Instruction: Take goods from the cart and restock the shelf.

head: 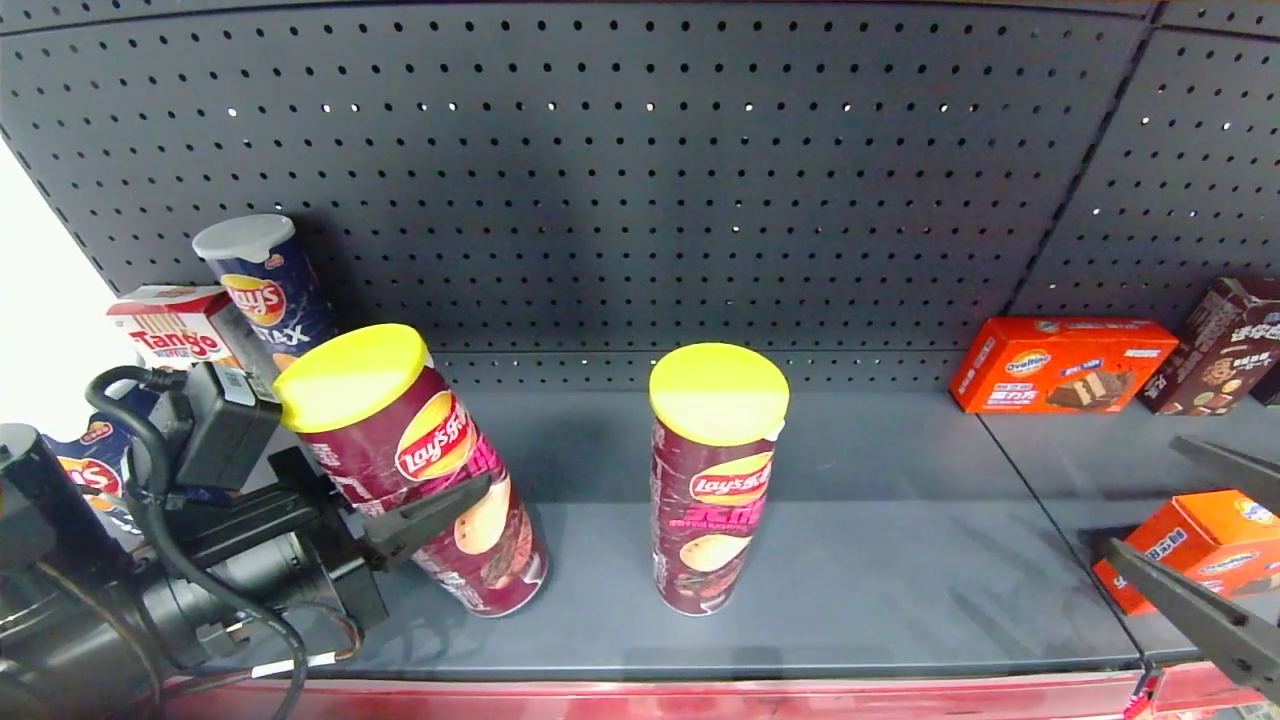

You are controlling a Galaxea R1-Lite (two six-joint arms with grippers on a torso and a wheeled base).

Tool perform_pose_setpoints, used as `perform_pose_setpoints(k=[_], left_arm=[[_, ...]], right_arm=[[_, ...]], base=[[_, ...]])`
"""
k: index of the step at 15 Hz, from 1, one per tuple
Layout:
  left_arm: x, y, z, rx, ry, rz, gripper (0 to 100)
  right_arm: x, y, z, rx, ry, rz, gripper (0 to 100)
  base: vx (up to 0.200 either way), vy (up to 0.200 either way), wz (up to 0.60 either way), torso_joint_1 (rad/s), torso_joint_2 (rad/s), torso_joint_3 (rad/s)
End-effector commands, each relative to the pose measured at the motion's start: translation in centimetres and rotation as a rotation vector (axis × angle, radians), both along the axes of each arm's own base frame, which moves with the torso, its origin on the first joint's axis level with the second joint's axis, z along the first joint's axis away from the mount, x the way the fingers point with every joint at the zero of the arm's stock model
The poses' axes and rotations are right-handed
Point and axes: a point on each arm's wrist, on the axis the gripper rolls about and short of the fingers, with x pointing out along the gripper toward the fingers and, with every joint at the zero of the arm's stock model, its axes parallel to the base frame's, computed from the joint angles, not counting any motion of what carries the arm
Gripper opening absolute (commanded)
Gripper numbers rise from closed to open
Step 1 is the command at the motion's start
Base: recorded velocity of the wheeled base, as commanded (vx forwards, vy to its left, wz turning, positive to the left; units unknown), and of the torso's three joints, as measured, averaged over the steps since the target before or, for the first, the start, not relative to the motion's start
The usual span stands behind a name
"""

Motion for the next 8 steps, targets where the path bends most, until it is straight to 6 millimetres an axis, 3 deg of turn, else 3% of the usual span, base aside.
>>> perform_pose_setpoints(k=[1, 3, 5, 6, 8], left_arm=[[-0.3, 0.1, 0.3, -0.005, -0.015, 0.000, 0], [-0.3, 0.1, 0.5, -0.007, -0.022, 0.000, 0], [-0.3, 0.1, 0.5, -0.008, -0.023, -0.002, 0], [-0.3, 0.0, 0.6, -0.009, -0.029, -0.002, 0], [-0.6, 0.1, 0.9, -0.013, -0.041, -0.006, 0]], right_arm=[[-4.4, -0.8, -0.9, 0.013, -0.041, -0.097, 100], [-7.1, -0.9, -2.6, 0.041, 0.037, -0.186, 100], [-12.0, -0.8, -7.6, 0.074, 0.134, -0.242, 100], [-12.6, -0.9, -8.8, 0.053, 0.156, -0.281, 100], [-12.1, -1.6, -8.9, 0.036, 0.194, -0.580, 100]], base=[[0.000, 0.000, 0.00, 0.000, 0.00, 0.000], [0.000, 0.000, 0.00, 0.000, 0.00, 0.000], [0.000, 0.000, 0.00, 0.000, 0.00, 0.000], [0.000, 0.000, 0.00, 0.000, 0.00, 0.000], [0.000, 0.000, 0.00, 0.000, 0.00, 0.000]])
